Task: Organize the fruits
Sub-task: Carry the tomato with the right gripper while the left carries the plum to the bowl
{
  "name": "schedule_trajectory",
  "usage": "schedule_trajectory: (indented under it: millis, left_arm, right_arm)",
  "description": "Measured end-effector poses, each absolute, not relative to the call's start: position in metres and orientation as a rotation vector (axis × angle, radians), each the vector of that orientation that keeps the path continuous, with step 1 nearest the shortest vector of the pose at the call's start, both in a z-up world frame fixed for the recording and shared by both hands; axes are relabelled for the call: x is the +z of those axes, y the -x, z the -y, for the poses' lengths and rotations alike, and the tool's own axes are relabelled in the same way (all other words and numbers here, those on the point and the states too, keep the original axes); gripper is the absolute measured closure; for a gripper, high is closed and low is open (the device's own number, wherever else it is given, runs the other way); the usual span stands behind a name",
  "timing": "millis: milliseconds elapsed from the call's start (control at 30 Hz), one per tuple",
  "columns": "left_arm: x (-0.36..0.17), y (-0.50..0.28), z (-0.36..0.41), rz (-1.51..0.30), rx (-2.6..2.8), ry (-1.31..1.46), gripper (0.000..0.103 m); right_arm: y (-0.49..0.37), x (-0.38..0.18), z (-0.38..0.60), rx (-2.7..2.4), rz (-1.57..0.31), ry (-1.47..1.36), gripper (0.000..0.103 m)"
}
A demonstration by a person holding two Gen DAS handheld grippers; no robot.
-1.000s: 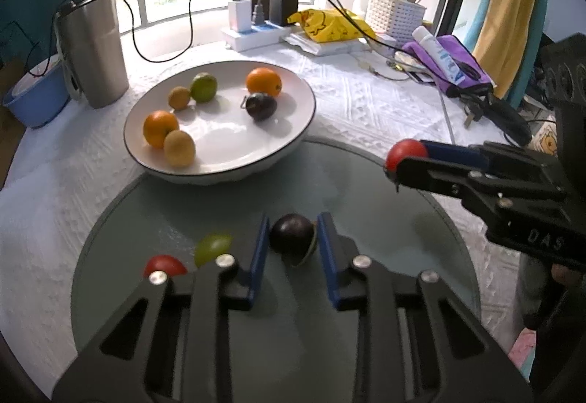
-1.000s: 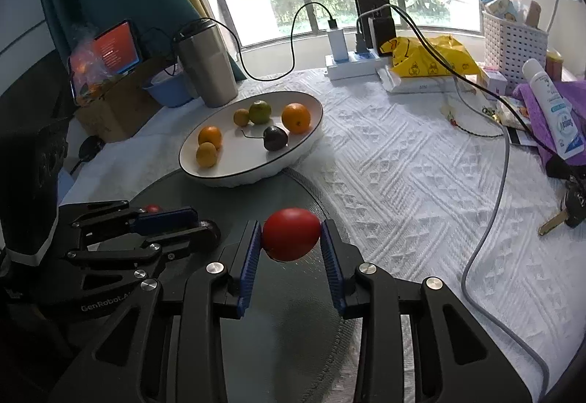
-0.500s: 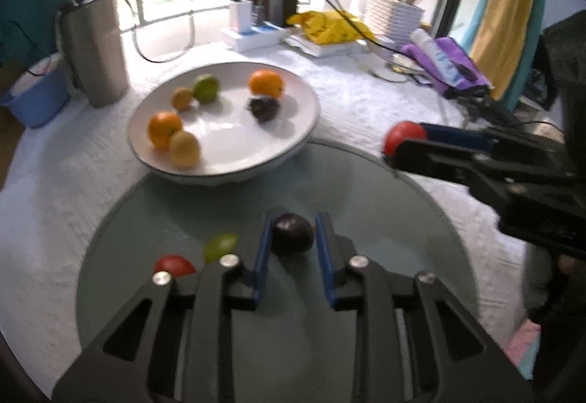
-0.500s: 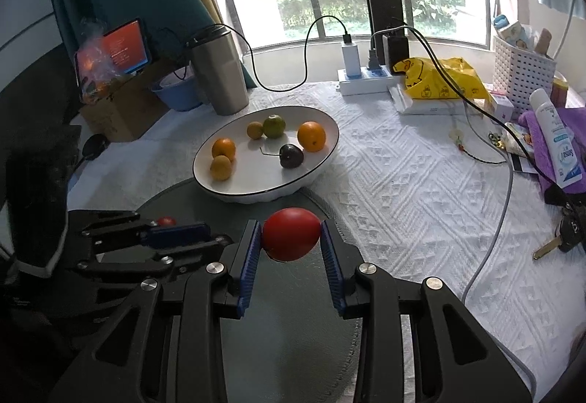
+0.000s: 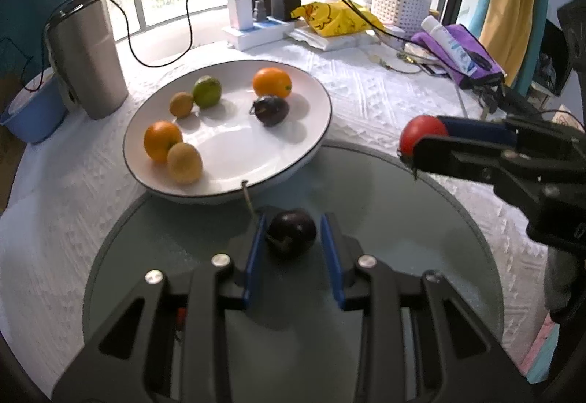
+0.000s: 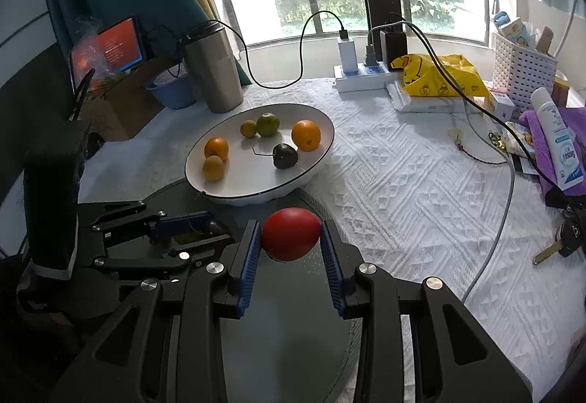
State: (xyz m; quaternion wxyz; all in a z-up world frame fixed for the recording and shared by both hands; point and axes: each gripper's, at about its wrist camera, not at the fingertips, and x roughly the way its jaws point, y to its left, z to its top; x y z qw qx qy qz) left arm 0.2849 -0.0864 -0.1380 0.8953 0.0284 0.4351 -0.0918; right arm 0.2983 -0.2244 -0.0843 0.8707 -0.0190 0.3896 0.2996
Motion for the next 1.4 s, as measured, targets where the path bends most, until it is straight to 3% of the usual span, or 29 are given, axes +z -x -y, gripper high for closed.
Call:
schedule_trajectory:
  millis: [833, 1400]
  left_arm:
    - [-0.097, -0.286, 0.075, -0.814, -0.254, -0.028, 0.075]
    - [-0.113, -0.321, 0.05, -0.822, -0.209, 0.006, 0.074]
  right_arm:
    - [-0.323, -0.073, 0.211, 0.655, -0.797, 0.053, 0.067]
    - [-0.359, -0.086, 0.177, 0.698, -0.831, 0.101, 0.067]
